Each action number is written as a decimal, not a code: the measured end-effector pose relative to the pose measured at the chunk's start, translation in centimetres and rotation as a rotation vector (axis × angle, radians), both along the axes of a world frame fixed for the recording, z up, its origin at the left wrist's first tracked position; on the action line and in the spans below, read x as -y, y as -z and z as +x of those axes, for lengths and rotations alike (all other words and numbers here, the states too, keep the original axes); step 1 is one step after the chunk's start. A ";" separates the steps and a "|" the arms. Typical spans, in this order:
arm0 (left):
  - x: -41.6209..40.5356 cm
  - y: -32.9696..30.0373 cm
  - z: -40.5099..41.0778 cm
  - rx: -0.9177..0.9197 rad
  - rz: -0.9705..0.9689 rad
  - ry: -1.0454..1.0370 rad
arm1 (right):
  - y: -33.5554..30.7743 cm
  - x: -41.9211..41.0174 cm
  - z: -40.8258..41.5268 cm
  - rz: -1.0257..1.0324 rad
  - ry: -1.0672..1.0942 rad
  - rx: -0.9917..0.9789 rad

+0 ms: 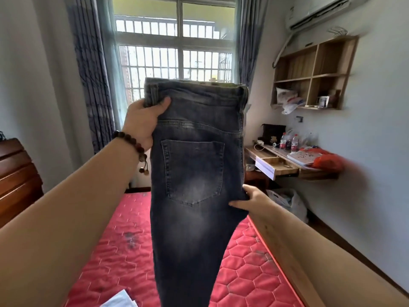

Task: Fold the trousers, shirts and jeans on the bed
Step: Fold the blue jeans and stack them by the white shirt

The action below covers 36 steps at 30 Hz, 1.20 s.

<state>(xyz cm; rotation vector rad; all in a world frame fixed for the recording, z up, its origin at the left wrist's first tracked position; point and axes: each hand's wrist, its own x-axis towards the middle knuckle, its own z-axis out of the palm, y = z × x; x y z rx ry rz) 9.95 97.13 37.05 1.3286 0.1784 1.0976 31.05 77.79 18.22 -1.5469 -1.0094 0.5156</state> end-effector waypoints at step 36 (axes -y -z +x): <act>6.6 23.3 -3.0 -0.451 0.144 -0.080 | 4.5 3.5 -2.4 0.128 0.030 -0.107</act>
